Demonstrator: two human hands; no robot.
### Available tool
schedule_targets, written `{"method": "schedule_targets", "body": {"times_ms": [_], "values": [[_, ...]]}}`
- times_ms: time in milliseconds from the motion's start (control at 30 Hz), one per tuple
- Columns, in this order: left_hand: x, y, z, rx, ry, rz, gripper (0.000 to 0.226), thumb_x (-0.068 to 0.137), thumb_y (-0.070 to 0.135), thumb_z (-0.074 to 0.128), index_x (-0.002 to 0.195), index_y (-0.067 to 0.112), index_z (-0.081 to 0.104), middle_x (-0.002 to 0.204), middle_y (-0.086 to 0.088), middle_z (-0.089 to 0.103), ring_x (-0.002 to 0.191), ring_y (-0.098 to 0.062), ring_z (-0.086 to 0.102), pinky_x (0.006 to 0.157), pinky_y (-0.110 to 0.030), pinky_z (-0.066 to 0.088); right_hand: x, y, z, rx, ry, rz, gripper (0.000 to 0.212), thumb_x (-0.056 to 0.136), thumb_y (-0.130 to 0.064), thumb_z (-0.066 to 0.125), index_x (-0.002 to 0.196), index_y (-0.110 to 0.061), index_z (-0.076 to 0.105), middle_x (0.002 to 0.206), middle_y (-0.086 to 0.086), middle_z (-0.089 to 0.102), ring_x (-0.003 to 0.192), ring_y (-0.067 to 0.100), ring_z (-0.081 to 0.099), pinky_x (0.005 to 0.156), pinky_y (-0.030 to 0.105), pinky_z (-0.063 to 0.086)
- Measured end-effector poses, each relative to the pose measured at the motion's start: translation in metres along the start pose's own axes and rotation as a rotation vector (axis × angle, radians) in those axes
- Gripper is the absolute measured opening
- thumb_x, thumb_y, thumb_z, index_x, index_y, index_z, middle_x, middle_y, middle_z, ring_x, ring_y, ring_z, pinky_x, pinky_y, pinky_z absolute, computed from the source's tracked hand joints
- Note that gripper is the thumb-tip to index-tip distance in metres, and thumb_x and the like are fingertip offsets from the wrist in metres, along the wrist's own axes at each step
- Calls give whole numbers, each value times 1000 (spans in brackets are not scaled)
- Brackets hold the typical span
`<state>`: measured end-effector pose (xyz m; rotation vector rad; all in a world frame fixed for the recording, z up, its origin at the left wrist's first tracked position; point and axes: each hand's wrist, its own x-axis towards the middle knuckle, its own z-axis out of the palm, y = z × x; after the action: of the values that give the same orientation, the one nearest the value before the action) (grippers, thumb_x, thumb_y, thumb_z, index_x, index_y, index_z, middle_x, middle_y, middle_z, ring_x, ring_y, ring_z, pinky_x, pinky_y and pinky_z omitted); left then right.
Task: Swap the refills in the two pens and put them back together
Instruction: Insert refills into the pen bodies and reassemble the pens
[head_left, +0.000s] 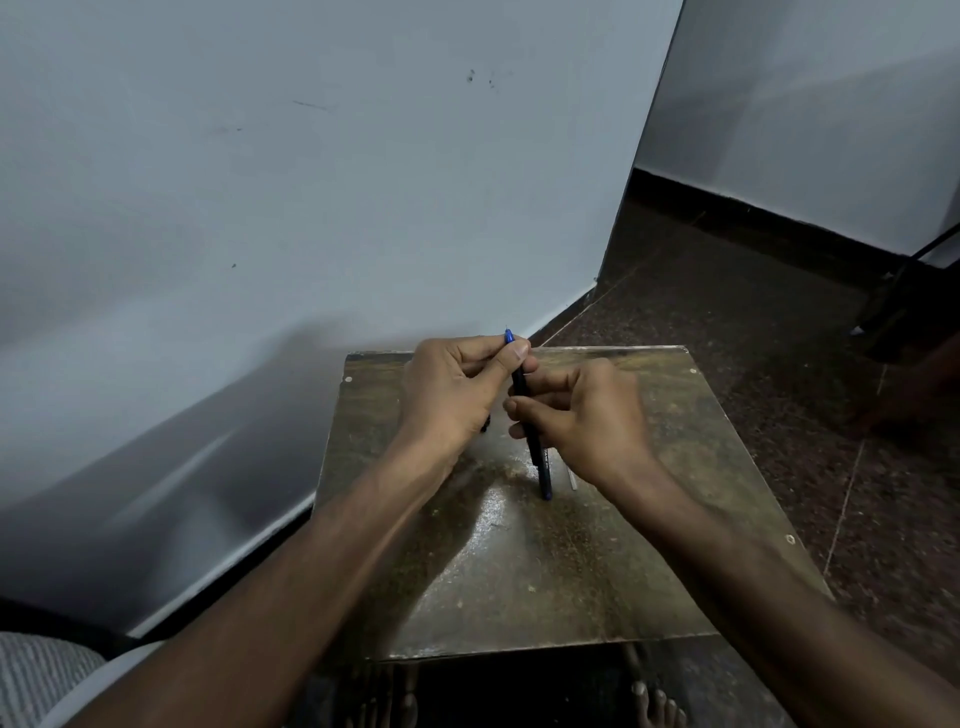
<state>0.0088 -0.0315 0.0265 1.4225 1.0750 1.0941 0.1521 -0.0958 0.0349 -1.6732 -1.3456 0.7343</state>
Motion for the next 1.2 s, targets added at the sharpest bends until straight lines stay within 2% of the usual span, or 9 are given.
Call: {"method": "schedule_targets", "body": {"times_ms": [133,233,333,533,600,700,833,1033,1200], "values": [[6,2,-9,48,36,-107,41,71,56,95,88,20,81,71,12,74,69,-4,70,79,-32,60,-6,-5,3,9,7,7,15,81,-22,95,91,-17,85,72,0,83,66,13,82,67,42,70],[4,7,-9,45,-169,-156,35,90,64,76,102,31,80,98,16,81,100,0,74,98,-30,54,-6,-5,3,37,26,3,10,85,-22,93,88,-24,84,73,-1,83,67,14,83,69,44,70],[1,12,-9,-20,-307,-94,23,111,29,61,127,27,77,120,10,83,124,-10,74,118,-47,50,-3,-4,-3,37,8,24,11,87,-20,91,87,-27,83,76,0,84,69,14,83,70,46,70],[2,13,-12,138,-24,-104,45,71,53,96,99,25,75,70,10,74,67,-4,71,78,-28,60,-7,-6,3,-92,-4,-38,21,78,-27,97,84,-18,80,70,-2,81,64,9,80,67,41,69],[4,10,-11,194,-51,-147,59,73,68,88,111,28,69,84,13,73,78,-2,70,82,-26,56,-7,-6,3,-99,16,-49,21,77,-28,98,81,-21,79,69,-3,80,64,11,79,66,41,69],[4,10,-12,67,-229,-178,41,95,62,72,121,31,75,115,12,82,116,-5,74,113,-43,53,-3,-3,-1,-73,43,-22,19,78,-29,98,80,-24,80,69,-4,81,65,11,80,68,46,69],[2,12,-10,104,-140,-29,16,96,36,81,107,24,84,94,7,86,100,-6,81,103,-44,61,-2,1,-3,-69,31,7,23,77,-30,99,78,-22,77,70,-1,80,66,14,80,67,49,69],[1,15,-15,147,-135,-156,60,80,81,69,114,32,78,108,14,82,108,-2,74,101,-36,55,-6,-3,-2,-30,-11,32,26,77,-29,98,81,-16,76,69,2,80,64,20,81,64,49,69],[3,12,-15,171,-207,-35,16,98,36,79,110,27,84,97,11,86,101,-3,80,104,-37,59,-3,-1,-4,-53,16,53,25,77,-27,99,77,-19,75,67,1,79,63,18,80,63,48,69]]}}
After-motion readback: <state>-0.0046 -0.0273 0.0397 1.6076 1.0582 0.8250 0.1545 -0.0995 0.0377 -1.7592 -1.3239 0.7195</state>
